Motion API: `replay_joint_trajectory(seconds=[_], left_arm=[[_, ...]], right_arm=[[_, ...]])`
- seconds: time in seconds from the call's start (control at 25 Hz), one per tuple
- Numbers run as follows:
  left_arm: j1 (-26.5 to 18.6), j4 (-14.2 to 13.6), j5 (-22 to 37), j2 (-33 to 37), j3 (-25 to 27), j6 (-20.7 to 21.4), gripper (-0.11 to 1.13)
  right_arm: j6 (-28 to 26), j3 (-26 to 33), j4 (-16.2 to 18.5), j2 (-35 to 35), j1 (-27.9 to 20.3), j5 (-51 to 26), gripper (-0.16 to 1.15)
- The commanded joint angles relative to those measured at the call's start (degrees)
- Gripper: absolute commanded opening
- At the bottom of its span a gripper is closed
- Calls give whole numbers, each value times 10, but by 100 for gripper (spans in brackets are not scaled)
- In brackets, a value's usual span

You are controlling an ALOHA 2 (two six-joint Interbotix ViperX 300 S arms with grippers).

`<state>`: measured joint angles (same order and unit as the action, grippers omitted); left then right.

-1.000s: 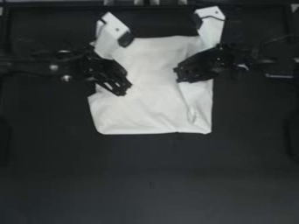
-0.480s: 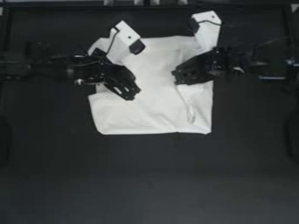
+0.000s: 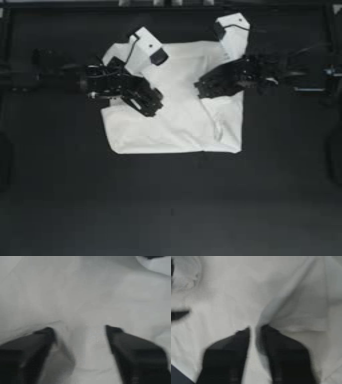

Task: Fold shirt

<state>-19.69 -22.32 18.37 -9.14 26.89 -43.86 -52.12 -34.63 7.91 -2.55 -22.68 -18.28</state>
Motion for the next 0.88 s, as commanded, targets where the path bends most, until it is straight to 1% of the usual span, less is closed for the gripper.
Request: replay_joint_trajectory(seconds=[0.04, 0.08, 0.2, 0.36, 0.56, 0.76, 0.88], left_arm=[[-3, -5, -6, 28, -11, 3, 102], [-4, -8, -6, 32, -11, 7, 100], [-9, -8, -5, 44, -16, 20, 100], [-19, -11, -3, 59, -24, 24, 100], [-31, -11, 9, 76, -38, 45, 100], [-33, -11, 14, 76, -71, 63, 100], [-33, -11, 38, 74, -89, 74, 100]], right_arm=[[1, 11, 17, 13, 1, 6, 105], [1, 11, 20, 14, 1, 6, 103], [1, 18, 26, 19, -2, 1, 97], [1, 27, 42, 32, -5, -24, 97], [1, 29, 60, 62, -11, -65, 97], [0, 25, 66, 88, -18, -85, 96], [1, 25, 70, 95, -18, -92, 95]])
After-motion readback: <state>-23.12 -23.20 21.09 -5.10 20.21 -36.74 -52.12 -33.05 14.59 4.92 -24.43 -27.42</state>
